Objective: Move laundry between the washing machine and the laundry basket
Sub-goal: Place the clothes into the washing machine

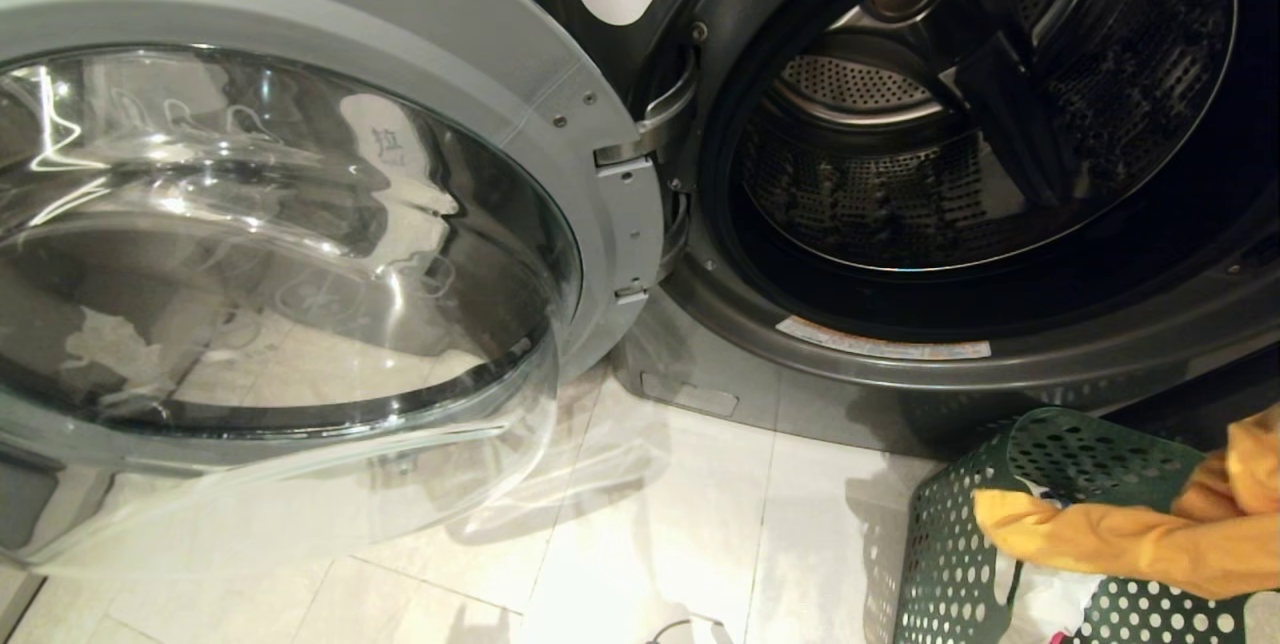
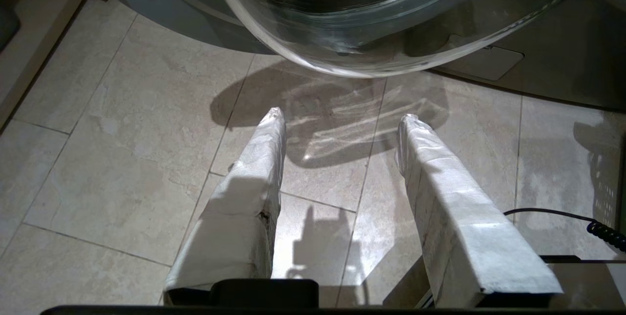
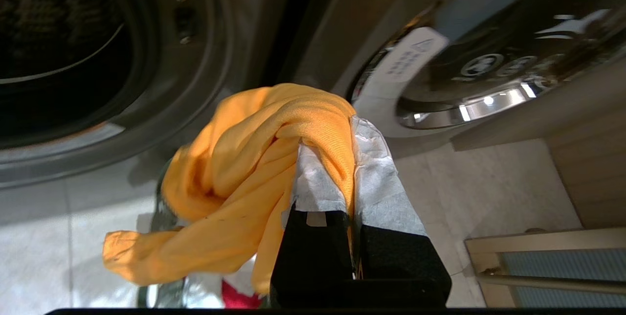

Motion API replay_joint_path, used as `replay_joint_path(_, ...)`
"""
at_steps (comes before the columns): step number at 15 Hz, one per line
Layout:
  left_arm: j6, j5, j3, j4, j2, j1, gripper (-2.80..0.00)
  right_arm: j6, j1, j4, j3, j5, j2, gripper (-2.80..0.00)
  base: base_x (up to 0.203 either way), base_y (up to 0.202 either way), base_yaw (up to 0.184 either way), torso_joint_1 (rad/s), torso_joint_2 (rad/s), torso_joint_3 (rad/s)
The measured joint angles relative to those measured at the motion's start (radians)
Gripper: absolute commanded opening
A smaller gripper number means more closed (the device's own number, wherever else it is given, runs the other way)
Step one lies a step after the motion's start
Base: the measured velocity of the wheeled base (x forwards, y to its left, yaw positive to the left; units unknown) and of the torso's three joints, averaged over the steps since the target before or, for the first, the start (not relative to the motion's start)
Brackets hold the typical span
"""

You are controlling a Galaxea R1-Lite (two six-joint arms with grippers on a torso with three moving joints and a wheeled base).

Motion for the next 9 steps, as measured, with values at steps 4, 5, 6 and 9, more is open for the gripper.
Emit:
replay_joint_path(4, 0.0, 0.0, 0.0, 0.0, 0.0, 0.0, -2.8, -0.038, 0.0, 0.002, 0.036, -0.039, -0.094, -2.8, 0.0, 0.0, 0.0, 0.0, 0.0, 0.0)
replay_joint_path(5, 0.0, 0.0, 0.0, 0.0, 0.0, 0.0, -2.8, -0.041, 0.0, 0.002, 0.054, -0.037, -0.105, -2.8, 0.0, 0.0, 0.0, 0.0, 0.0, 0.0)
replay_joint_path(6, 0.0, 0.0, 0.0, 0.0, 0.0, 0.0, -2.8, -0.041, 0.0, 0.002, 0.084, -0.035, -0.114, -2.8, 0.0, 0.0, 0.0, 0.0, 0.0, 0.0)
replay_joint_path(9, 0.0, 0.0, 0.0, 0.0, 0.0, 0.0, -2.8, -0.036, -0.013, 0.0, 0.248, -0.001, -0.123, -2.8, 0.0, 0.0, 0.0, 0.0, 0.0, 0.0)
